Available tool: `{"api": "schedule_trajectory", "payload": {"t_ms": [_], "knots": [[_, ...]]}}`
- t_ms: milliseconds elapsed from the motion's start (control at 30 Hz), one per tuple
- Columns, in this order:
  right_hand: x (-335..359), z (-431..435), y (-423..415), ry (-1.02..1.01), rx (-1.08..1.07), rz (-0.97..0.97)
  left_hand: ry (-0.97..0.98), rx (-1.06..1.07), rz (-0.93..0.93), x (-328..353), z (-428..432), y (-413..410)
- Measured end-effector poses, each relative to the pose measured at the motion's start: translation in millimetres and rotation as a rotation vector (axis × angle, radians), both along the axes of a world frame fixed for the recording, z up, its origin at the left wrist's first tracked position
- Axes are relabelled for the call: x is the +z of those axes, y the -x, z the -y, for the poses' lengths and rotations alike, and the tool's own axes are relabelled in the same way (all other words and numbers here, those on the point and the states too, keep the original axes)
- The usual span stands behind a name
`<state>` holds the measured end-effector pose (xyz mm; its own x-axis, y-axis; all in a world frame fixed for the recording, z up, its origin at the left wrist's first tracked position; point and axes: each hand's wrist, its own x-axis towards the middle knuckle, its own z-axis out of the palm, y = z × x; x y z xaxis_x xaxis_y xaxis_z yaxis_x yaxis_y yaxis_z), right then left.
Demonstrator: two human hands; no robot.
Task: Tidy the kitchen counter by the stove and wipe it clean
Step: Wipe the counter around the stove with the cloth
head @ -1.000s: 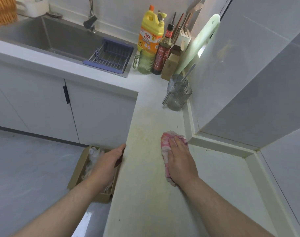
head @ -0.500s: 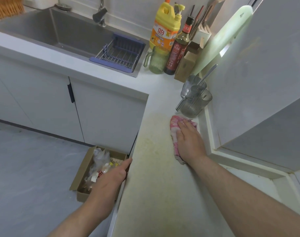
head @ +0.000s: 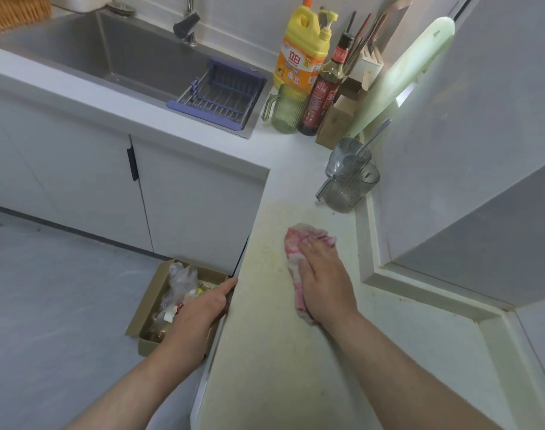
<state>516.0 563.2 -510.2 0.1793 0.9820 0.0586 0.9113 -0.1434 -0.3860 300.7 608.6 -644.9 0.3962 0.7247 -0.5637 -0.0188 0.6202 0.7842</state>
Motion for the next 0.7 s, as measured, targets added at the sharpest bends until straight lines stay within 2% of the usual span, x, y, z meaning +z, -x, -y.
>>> {"api": "schedule_trajectory", "payload": {"t_ms": [67,300,700], "knots": [[2,22,12,0.024,-0.007,-0.012,-0.051,-0.048,-0.017,28,9,0],[0,80,42,0.062,-0.011,0.000,-0.229,0.001,0.199,98,55,20],[7,76,48,0.067,-0.002,-0.020,-0.213,-0.002,0.209,103,52,17]]}}
